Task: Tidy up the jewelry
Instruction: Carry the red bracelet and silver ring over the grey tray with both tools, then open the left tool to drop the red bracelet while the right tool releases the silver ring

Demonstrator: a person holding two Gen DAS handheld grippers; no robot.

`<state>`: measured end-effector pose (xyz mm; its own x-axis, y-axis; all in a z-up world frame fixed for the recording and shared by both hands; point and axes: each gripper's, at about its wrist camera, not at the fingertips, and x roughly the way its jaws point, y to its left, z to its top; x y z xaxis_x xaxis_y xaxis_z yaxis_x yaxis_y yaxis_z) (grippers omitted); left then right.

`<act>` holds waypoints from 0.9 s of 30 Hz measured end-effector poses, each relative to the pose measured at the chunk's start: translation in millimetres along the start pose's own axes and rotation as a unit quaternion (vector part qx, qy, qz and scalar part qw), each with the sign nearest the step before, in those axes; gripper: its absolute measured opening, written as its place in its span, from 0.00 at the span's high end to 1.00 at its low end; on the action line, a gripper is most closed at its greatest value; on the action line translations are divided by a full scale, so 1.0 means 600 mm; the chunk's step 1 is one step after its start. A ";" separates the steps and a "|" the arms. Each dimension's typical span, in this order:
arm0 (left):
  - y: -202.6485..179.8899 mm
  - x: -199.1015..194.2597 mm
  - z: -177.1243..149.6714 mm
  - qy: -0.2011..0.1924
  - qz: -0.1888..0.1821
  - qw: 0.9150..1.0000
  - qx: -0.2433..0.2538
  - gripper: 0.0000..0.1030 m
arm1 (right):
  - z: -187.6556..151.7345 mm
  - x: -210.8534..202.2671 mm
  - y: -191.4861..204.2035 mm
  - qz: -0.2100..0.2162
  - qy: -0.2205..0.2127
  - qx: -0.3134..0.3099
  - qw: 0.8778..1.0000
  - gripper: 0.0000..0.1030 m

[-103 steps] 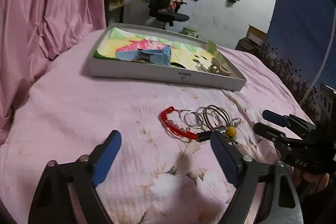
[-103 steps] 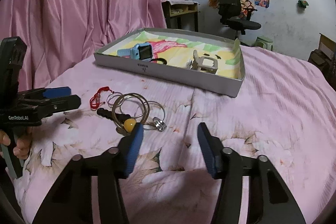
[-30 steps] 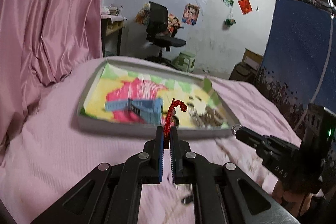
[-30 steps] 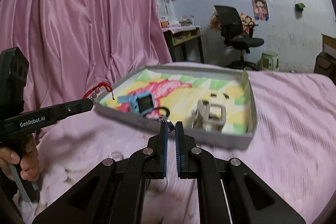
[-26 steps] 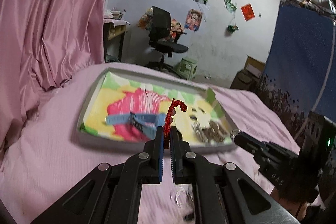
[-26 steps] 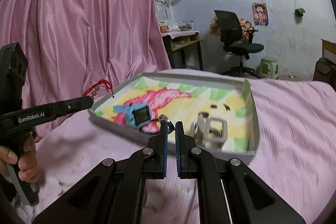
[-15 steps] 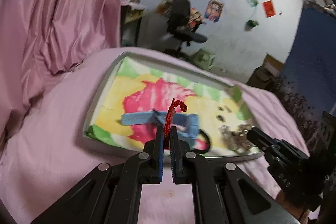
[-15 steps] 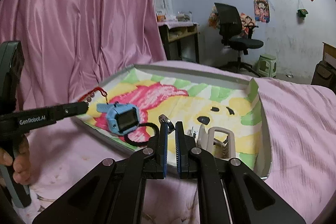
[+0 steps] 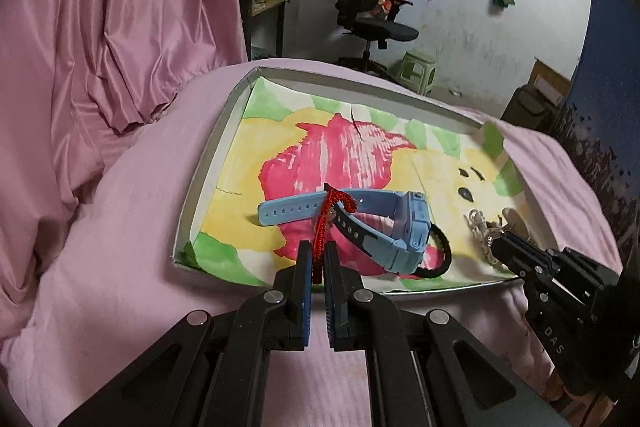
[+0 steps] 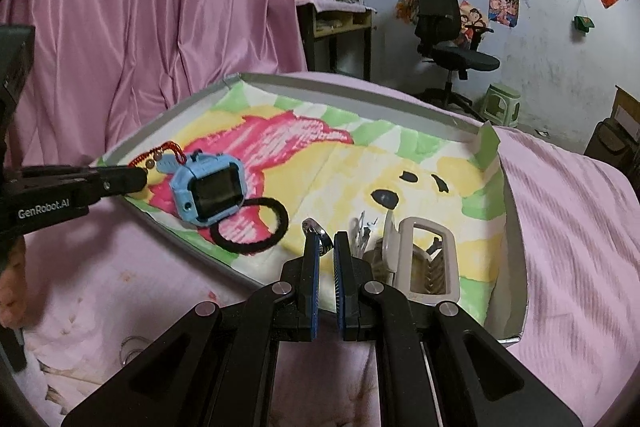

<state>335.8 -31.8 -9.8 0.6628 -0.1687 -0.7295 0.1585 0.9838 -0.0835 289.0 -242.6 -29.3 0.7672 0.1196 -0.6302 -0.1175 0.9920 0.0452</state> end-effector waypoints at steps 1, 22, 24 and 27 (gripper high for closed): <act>-0.001 0.000 0.000 0.000 0.002 1.000 0.002 0.94 | -0.001 -0.001 -0.001 0.000 0.002 -0.001 1.000 0.94; -0.008 -0.008 -0.005 -0.014 -0.015 1.000 0.014 0.62 | -0.001 -0.009 -0.007 0.000 -0.007 0.009 1.000 0.92; -0.007 -0.013 -0.006 -0.019 -0.014 1.000 0.010 0.62 | -0.002 -0.017 -0.010 0.000 -0.017 0.016 1.000 0.86; 0.001 -0.025 -0.011 -0.036 -0.023 0.999 -0.007 0.52 | -0.003 -0.035 -0.015 0.001 -0.039 0.026 0.999 0.71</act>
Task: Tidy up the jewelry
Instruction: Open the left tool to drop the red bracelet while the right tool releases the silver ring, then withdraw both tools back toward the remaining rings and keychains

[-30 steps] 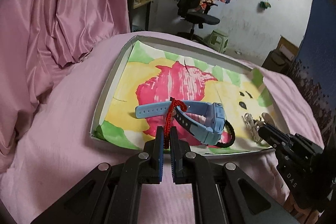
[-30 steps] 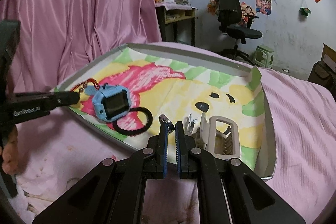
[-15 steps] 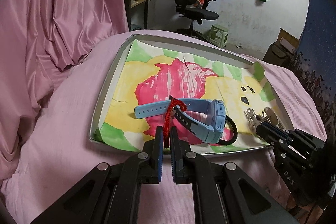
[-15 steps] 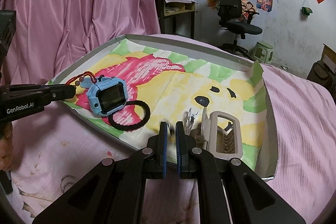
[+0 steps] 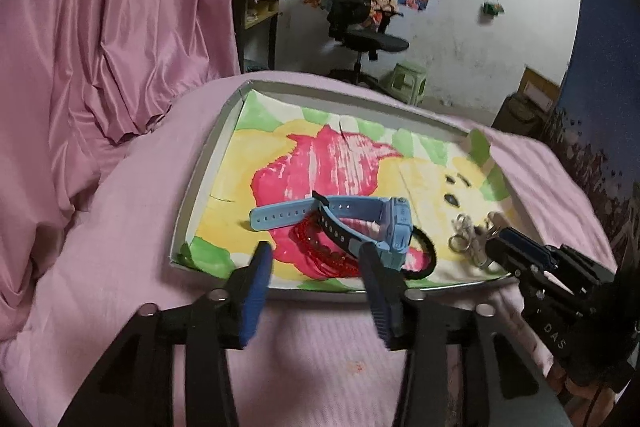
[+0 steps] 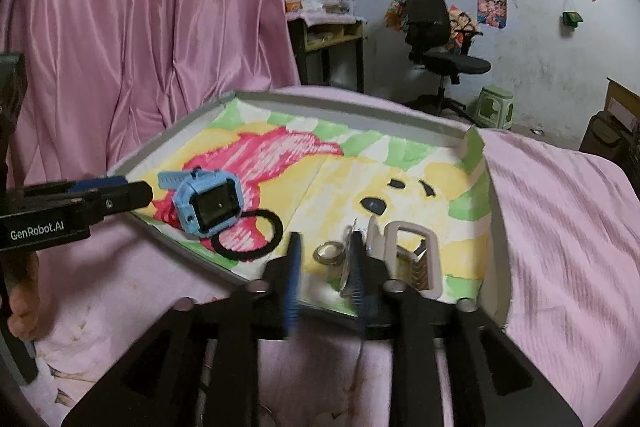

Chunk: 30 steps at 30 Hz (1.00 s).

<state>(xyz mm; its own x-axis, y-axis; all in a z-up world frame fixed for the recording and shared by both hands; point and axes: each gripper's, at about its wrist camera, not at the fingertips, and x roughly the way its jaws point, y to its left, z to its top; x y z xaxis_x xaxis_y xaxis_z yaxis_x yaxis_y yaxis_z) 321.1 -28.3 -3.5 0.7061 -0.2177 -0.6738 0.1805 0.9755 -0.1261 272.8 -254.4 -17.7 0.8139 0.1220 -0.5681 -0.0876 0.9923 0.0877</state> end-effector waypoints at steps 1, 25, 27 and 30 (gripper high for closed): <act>0.002 -0.003 0.000 -0.005 0.000 1.000 -0.003 0.45 | 0.000 -0.005 -0.002 0.000 -0.007 0.002 1.000 0.69; -0.032 -0.173 -0.073 -0.182 0.002 0.983 0.026 0.00 | -0.039 -0.189 -0.013 0.000 -0.170 0.032 0.985 0.03; -0.032 -0.182 -0.083 -0.184 0.002 0.983 0.026 0.00 | -0.045 -0.202 -0.015 -0.003 -0.173 0.033 0.984 0.02; -0.030 -0.195 -0.098 -0.188 0.002 0.982 0.026 0.00 | -0.055 -0.219 -0.014 -0.009 -0.176 0.026 0.984 0.02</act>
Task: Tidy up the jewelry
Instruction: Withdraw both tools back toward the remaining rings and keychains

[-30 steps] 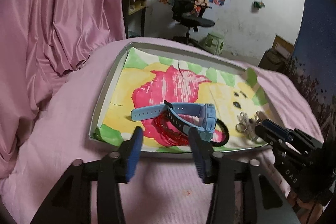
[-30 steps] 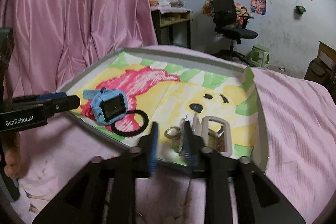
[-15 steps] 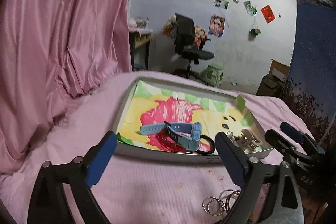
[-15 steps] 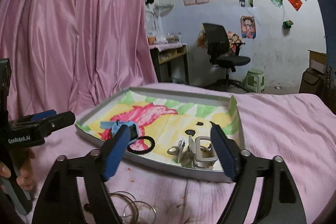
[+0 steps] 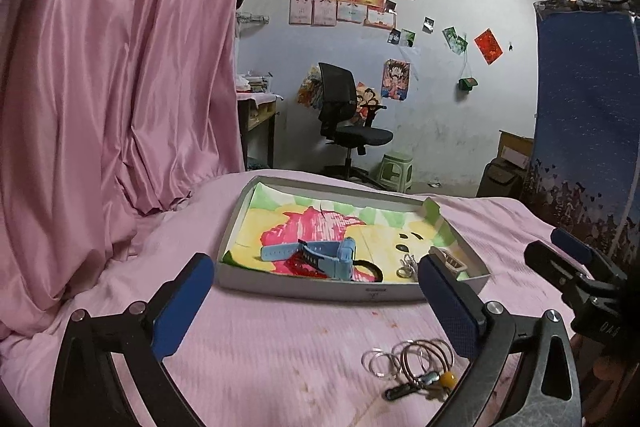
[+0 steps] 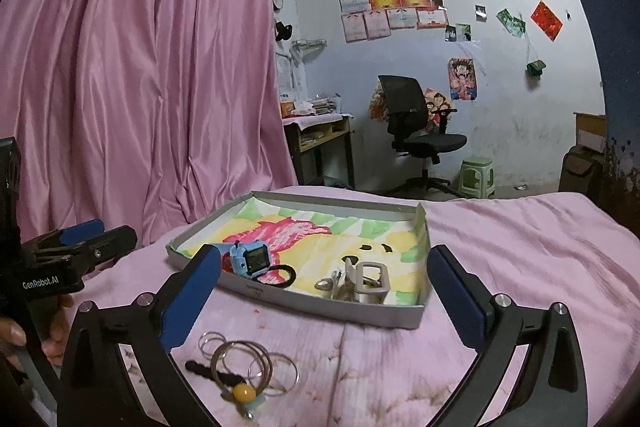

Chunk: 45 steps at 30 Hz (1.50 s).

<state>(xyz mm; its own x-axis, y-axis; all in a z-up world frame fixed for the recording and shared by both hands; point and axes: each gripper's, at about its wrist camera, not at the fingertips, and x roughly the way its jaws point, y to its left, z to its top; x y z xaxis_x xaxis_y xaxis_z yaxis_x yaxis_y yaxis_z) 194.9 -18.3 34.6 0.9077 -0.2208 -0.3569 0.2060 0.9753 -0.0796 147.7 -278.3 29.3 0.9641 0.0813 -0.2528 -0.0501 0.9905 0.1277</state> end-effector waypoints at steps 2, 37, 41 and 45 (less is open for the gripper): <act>0.002 -0.012 -0.006 0.000 0.000 1.000 0.000 0.00 | -0.001 -0.012 0.002 0.001 0.000 -0.008 1.000 0.02; 0.027 0.050 -0.079 0.195 -0.021 0.981 -0.008 0.03 | -0.095 0.016 0.022 0.072 0.203 -0.075 0.974 0.28; 0.024 0.069 -0.081 0.215 -0.050 0.975 -0.012 0.21 | -0.105 0.025 0.034 0.096 0.224 -0.080 0.967 0.50; 0.020 0.091 -0.087 0.240 -0.087 0.967 -0.023 0.40 | -0.115 0.033 0.050 0.111 0.240 -0.093 0.960 0.60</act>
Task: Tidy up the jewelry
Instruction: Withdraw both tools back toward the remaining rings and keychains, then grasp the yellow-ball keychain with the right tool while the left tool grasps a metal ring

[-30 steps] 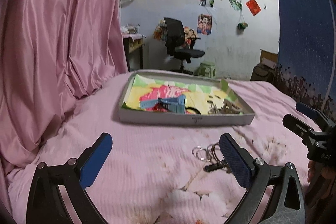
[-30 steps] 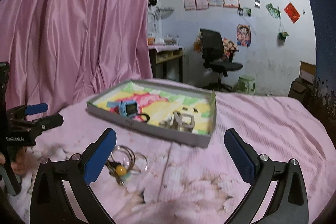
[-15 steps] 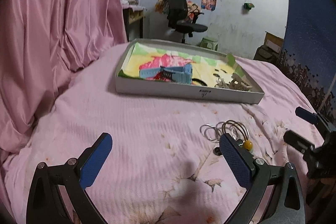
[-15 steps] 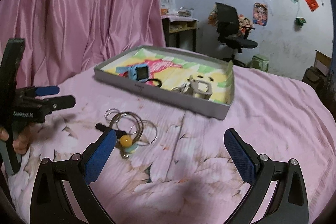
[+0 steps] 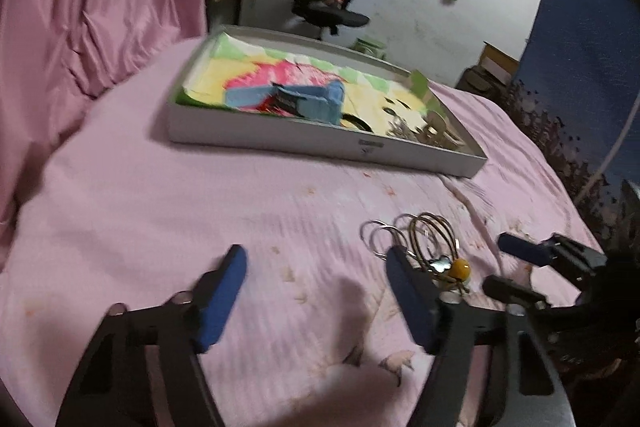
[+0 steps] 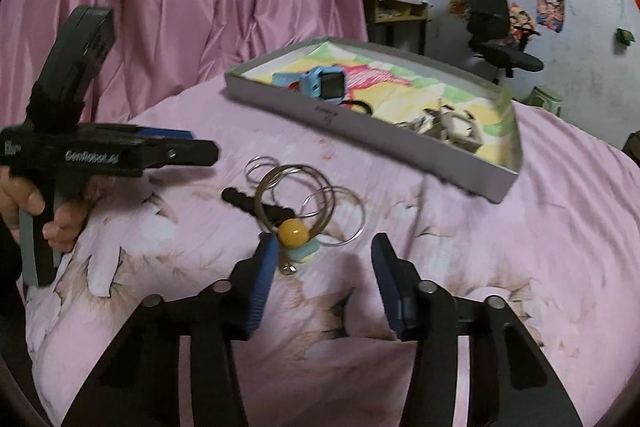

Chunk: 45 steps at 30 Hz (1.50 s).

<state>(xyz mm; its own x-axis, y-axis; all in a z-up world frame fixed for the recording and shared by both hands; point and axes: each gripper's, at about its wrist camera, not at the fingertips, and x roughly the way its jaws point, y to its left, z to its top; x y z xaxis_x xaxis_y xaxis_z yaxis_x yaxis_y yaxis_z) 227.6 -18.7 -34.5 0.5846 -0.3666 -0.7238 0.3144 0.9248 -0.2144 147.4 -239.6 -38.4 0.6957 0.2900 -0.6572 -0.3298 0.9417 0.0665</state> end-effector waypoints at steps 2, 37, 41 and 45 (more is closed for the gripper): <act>-0.001 0.007 0.002 0.006 -0.012 1.000 -0.002 0.45 | 0.000 0.006 0.004 0.003 0.005 -0.005 1.000 0.62; -0.033 0.071 0.014 0.056 -0.073 0.996 0.018 0.96 | 0.013 0.037 -0.009 0.002 0.021 0.037 0.999 0.79; -0.035 0.070 0.014 0.054 -0.068 0.996 0.021 0.96 | 0.014 0.039 -0.010 0.000 0.020 0.039 0.999 0.79; -0.035 0.067 0.013 0.052 -0.066 0.996 0.023 0.96 | 0.014 0.036 -0.010 -0.001 0.016 0.040 0.999 0.80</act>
<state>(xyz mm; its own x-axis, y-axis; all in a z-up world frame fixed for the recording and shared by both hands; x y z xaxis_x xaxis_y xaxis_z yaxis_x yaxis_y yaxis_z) 250.6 -54.0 -53.9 0.4566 -0.4704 -0.7551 0.4192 0.8624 -0.2838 169.8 -237.7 -46.9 0.6747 0.2832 -0.6816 -0.2750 0.9534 0.1238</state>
